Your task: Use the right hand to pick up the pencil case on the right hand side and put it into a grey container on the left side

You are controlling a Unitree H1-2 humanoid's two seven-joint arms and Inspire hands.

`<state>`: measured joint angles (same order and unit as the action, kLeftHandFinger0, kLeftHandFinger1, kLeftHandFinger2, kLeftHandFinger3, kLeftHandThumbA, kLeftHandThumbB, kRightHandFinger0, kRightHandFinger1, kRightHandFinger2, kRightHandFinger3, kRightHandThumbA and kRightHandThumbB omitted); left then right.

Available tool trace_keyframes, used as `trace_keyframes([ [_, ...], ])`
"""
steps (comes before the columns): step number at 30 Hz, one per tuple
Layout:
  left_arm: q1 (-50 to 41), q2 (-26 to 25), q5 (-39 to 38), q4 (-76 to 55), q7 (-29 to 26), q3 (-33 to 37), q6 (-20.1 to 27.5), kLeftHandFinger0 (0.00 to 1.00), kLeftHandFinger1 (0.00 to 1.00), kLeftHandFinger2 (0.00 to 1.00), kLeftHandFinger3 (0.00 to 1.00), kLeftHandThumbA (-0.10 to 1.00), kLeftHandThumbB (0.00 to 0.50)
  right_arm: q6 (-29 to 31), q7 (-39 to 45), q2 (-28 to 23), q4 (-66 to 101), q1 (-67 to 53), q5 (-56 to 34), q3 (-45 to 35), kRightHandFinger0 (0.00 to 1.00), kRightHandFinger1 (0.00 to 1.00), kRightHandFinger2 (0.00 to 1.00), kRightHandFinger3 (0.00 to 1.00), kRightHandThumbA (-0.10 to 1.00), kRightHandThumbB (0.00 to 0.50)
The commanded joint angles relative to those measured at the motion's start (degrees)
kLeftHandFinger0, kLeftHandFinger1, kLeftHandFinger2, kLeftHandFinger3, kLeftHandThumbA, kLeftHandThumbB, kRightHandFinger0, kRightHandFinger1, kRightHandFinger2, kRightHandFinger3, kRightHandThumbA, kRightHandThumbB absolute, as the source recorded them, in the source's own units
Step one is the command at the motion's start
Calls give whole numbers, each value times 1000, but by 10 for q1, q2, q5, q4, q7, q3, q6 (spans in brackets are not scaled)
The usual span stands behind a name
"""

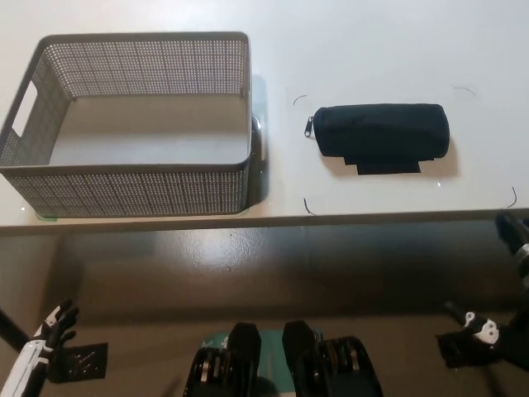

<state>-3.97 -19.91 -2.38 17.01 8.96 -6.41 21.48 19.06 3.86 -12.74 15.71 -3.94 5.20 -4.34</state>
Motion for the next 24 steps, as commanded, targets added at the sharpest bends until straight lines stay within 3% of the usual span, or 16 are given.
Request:
trace_keyframes([
  [1,0,-18,11,-11,5,2,31,1000,1000,1000,1000,1000,239,-15,-15,-12,49,29,45,-22,1000,1000,1000,1000,924,400],
  [3,-3,-18,15,-9,5,3,29,1000,1000,1000,1000,1000,260,-41,-9,-19,68,40,57,-30,1000,1000,1000,1000,940,407],
  [6,-11,-19,19,-8,6,4,28,1000,1000,1000,1000,1000,284,-64,-3,-32,79,73,79,-40,1000,1000,1000,1000,788,349],
  [8,-15,-21,23,-7,6,6,29,1000,1000,1000,1000,1000,275,-99,2,-40,84,94,94,-45,1000,1000,1000,1000,724,364],
  [12,-22,-21,27,-9,8,11,24,1000,1000,1000,1000,1000,300,-144,10,-65,62,152,128,-43,1000,1000,1000,1000,744,398],
  [14,-25,-22,29,-10,8,12,27,1000,1000,1000,1000,1000,307,-161,17,-77,46,184,136,-35,1000,1000,1000,1000,689,400],
  [16,-26,-23,31,-8,9,14,28,1000,1000,1000,1000,1000,292,-172,30,-95,24,219,162,-21,1000,1000,1000,1000,736,456],
  [18,-29,-25,30,-6,13,16,27,1000,1000,1000,1000,1000,301,-177,45,-114,-5,255,176,-3,1000,1000,1000,1000,715,496],
  [20,-31,-26,30,-5,15,20,30,1000,1000,1000,1000,1000,328,-185,62,-135,-39,299,191,21,1000,1000,1000,1000,672,500],
  [24,-32,-29,25,-3,19,24,32,1000,1000,1000,1000,1000,326,-224,91,-159,-83,375,265,78,1000,1000,1000,1000,696,500],
])
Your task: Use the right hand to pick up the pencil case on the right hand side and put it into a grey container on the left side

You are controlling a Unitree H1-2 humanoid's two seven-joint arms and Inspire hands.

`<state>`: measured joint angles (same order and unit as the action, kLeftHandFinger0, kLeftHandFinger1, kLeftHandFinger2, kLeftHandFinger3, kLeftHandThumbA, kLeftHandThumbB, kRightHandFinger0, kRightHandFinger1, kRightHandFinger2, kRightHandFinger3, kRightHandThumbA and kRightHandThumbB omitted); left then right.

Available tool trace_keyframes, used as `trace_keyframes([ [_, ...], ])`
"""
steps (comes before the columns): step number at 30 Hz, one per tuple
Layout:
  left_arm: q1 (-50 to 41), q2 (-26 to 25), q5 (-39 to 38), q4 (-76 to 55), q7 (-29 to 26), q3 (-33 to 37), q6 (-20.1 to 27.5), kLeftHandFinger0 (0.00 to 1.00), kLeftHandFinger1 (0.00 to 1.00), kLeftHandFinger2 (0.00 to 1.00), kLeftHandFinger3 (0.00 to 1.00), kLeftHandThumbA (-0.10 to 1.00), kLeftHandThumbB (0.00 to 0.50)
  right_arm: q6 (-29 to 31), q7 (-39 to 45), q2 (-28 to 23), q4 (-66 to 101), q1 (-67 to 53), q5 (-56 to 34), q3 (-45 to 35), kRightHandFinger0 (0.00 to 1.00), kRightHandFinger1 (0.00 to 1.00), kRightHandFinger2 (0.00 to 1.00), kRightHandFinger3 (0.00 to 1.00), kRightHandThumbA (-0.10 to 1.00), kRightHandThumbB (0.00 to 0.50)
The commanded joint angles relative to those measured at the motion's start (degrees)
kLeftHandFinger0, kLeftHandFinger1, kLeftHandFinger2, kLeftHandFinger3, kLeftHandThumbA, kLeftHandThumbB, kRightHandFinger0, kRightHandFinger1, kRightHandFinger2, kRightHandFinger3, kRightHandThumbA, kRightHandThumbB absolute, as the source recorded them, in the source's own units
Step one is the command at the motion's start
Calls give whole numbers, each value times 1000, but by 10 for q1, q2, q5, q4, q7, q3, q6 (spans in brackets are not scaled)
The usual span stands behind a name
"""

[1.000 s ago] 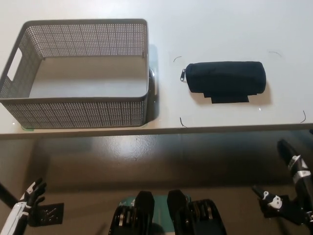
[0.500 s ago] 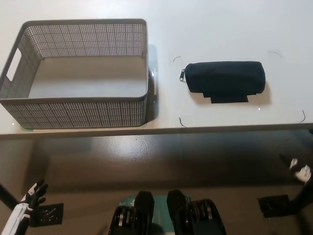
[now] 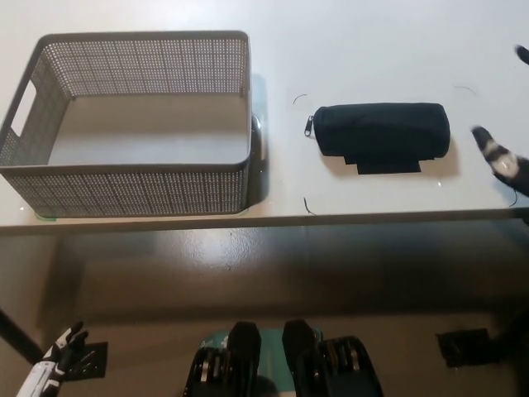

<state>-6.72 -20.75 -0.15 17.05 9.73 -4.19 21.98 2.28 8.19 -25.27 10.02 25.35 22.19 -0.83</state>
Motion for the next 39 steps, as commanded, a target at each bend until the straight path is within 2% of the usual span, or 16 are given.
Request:
trace_keyframes([
  [1,-4,-21,4,-3,11,1,27,1000,1000,1000,1000,1000,325,-61,52,-36,-36,94,106,53,1000,1000,1000,1000,697,500],
  [5,-5,-23,7,-7,11,2,25,1000,1000,1000,1000,1000,337,-78,57,-39,-109,164,175,111,1000,1000,1000,1000,750,500],
  [8,-5,-23,16,-7,9,6,21,1000,1000,1000,1000,1000,375,-86,62,-32,-185,217,200,151,1000,1000,1000,1000,754,500],
  [13,-9,-22,22,-12,8,9,20,1000,1000,1000,1000,1000,347,-103,93,-18,-266,281,220,212,1000,1000,1000,1000,726,500],
  [16,-11,-20,19,-11,11,10,23,1000,1000,1000,1000,1000,380,-107,105,-5,-322,319,222,240,1000,1000,1000,1000,729,500],
  [21,-16,-19,16,-17,13,10,23,1000,1000,1000,1000,1000,358,-100,109,11,-419,378,240,290,1000,1000,1000,1000,731,500],
  [24,-15,-20,22,-26,12,11,16,1000,1000,1000,1000,1000,335,-97,109,15,-456,403,237,302,1000,1000,1000,1000,710,500],
  [28,-11,-19,29,-33,10,14,10,1000,1000,1000,1000,1000,348,-93,118,21,-505,436,227,316,1000,1000,1000,1000,695,500],
  [30,-11,-19,29,-35,13,15,6,1000,1000,1000,1000,1000,333,-91,129,22,-514,446,219,319,1000,1000,1000,1000,704,500],
  [32,-12,-19,34,-42,12,16,1,1000,1000,1000,1000,1000,346,-89,142,26,-524,454,204,317,1000,1000,1000,1000,697,500],
  [35,-13,-19,31,-47,16,17,-1,1000,1000,1000,1000,1000,334,-89,170,30,-533,463,183,310,1000,1000,1000,1000,703,500],
  [39,-11,-21,31,-47,17,18,-2,1000,1000,1000,1000,1000,359,-86,205,29,-535,478,175,311,1000,1000,1000,1000,718,500],
])
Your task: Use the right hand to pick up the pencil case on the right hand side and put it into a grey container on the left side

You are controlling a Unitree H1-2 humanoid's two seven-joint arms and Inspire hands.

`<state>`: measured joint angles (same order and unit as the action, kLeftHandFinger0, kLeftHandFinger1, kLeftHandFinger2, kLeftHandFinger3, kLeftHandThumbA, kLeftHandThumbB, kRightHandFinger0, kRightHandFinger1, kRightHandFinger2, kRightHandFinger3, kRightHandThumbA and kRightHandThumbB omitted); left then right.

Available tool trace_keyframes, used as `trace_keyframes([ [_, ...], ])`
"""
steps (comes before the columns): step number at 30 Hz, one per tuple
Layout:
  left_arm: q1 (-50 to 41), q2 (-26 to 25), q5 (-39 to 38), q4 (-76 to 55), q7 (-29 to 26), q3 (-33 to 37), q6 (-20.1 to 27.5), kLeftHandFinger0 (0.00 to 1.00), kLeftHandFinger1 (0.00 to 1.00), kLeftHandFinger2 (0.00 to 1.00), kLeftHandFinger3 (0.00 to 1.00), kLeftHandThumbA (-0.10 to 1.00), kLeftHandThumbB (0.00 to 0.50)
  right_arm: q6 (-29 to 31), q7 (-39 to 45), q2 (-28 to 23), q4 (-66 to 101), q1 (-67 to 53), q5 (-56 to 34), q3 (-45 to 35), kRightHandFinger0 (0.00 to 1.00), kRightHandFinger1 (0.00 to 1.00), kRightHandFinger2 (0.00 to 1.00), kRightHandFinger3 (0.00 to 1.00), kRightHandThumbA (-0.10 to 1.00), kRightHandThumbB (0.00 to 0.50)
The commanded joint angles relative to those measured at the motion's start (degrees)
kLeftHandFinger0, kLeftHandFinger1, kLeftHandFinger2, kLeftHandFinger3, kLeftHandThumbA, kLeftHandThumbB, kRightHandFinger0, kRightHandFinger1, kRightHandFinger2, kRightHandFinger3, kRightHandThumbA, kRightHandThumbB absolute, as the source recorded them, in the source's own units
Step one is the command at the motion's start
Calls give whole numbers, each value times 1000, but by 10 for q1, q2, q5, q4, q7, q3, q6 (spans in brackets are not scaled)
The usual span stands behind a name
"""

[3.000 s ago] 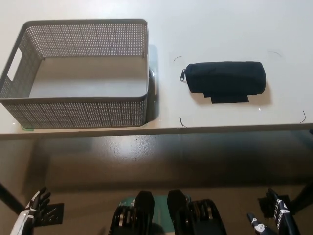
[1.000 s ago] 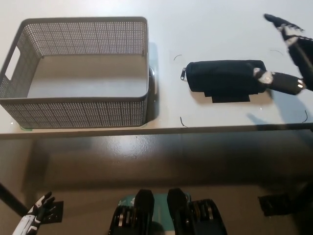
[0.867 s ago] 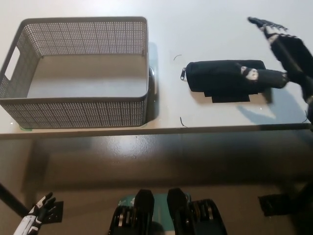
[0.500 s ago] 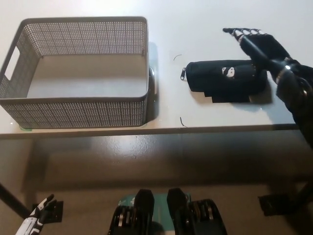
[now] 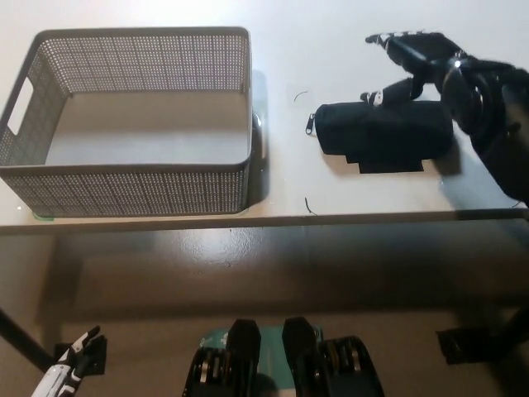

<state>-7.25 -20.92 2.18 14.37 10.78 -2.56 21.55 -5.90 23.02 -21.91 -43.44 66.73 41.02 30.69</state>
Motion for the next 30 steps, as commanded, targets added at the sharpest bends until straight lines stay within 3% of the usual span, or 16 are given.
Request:
trace_keyframes([
  [1,-3,-20,5,-18,8,1,-1,1000,1000,1000,1000,1000,365,-9,71,-6,5,68,-10,-1,1000,1000,1000,1000,715,500],
  [8,-2,-21,3,-17,15,6,-6,1000,1000,1000,1000,1000,384,-26,149,-7,28,78,-23,-1,1000,1000,1000,1000,689,500],
  [9,-3,-21,4,-19,15,6,-7,1000,1000,1000,1000,1000,384,-26,164,-7,35,77,-35,-7,1000,1000,1000,1000,728,500],
  [10,-3,-23,4,-20,14,5,-7,1000,1000,1000,1000,1000,382,-37,173,-7,60,63,-61,-28,1000,1000,1000,1000,912,500],
  [11,-3,-23,5,-19,14,5,-7,1000,1000,1000,1000,1000,394,-52,174,-8,83,50,-80,-47,1000,1000,1000,1000,1000,500],
  [13,-3,-23,9,-19,12,6,-4,1000,1000,1000,1000,1000,396,-54,182,-6,100,37,-114,-75,1000,1000,1000,1000,1000,484],
  [14,-2,-23,8,-16,13,6,-2,1000,1000,1000,1000,1000,399,-34,184,-8,102,30,-134,-89,1000,1000,1000,1000,1000,415],
  [17,-3,-22,6,-16,14,7,-4,1000,1000,1000,1000,1000,403,-14,190,-11,96,25,-149,-99,1000,1000,1000,1000,1000,395],
  [19,-3,-24,3,-16,15,5,-8,1000,1000,1000,1000,1000,406,-49,194,-6,94,21,-156,-116,1000,1000,1000,1000,1000,371],
  [21,-2,-25,6,-14,15,6,-1,1000,1000,1000,1000,1000,397,-63,197,-9,98,20,-147,-117,1000,1000,1000,1000,1000,402],
  [23,-1,-26,3,-12,17,6,1,1000,1000,1000,1000,1000,399,-37,203,-23,108,24,-129,-98,1000,1000,1000,1000,1000,390],
  [25,0,-26,3,-12,18,5,-1,1000,1000,1000,1000,1000,397,-41,205,-25,99,33,-114,-86,1000,1000,1000,1000,1000,498],
  [30,-3,-24,0,-11,20,5,-4,1000,1000,1000,1000,1000,399,-36,191,-24,97,37,-105,-74,1000,1000,1000,1000,952,500],
])
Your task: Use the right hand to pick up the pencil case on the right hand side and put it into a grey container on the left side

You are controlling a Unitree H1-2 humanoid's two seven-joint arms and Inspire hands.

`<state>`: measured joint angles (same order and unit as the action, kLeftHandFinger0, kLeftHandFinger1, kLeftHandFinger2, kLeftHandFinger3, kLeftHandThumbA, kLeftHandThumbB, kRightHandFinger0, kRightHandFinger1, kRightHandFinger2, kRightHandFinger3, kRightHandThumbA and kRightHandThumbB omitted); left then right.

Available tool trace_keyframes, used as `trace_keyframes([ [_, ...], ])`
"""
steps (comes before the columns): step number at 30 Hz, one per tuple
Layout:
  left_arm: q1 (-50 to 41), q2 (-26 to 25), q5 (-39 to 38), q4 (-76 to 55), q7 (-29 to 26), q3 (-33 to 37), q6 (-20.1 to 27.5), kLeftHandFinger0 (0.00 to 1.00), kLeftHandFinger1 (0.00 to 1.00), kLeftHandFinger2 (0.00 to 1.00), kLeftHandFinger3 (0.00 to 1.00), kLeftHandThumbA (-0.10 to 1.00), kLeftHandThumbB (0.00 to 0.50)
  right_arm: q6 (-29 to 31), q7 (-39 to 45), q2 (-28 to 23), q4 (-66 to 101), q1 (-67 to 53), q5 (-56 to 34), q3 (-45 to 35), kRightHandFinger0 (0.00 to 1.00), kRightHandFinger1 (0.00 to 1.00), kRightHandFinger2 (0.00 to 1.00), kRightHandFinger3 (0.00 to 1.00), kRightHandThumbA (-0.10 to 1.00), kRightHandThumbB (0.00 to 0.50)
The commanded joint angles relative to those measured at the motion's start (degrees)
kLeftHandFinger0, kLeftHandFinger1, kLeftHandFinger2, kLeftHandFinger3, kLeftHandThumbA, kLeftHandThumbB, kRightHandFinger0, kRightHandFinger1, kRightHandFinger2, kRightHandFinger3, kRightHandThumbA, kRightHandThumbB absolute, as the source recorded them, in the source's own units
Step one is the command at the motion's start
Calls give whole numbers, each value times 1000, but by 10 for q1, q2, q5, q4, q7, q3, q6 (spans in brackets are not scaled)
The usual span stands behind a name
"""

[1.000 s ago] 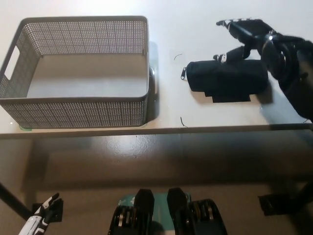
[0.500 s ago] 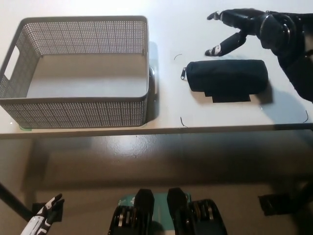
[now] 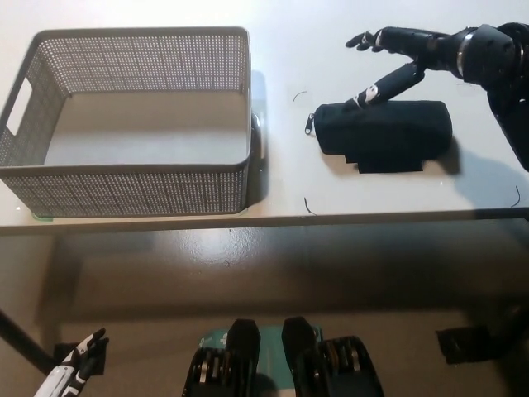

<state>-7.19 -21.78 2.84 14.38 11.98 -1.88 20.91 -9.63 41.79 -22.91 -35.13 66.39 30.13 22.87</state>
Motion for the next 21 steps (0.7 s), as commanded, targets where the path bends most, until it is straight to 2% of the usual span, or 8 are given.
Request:
trace_keyframes([
  [1,-3,-16,-5,-10,7,-1,4,1000,1000,1000,1000,1000,390,1,3,-14,11,41,4,6,1000,1000,1000,1000,949,500],
  [3,-4,-15,-1,-8,5,-1,6,1000,1000,1000,1000,1000,381,-1,3,-14,9,41,5,9,1000,1000,1000,1000,941,500],
  [10,-1,-15,0,-6,4,-1,6,1000,1000,1000,1000,1000,397,1,-10,-13,-13,46,23,27,1000,1000,1000,1000,880,500],
  [17,-3,-16,-1,-8,7,0,7,1000,1000,1000,1000,1000,393,11,-56,-4,-72,52,62,62,1000,1000,1000,1000,846,500],
  [21,-3,-15,-2,-7,9,1,8,1000,1000,1000,1000,1000,396,36,-99,15,-154,64,65,72,1000,1000,1000,1000,822,500],
])
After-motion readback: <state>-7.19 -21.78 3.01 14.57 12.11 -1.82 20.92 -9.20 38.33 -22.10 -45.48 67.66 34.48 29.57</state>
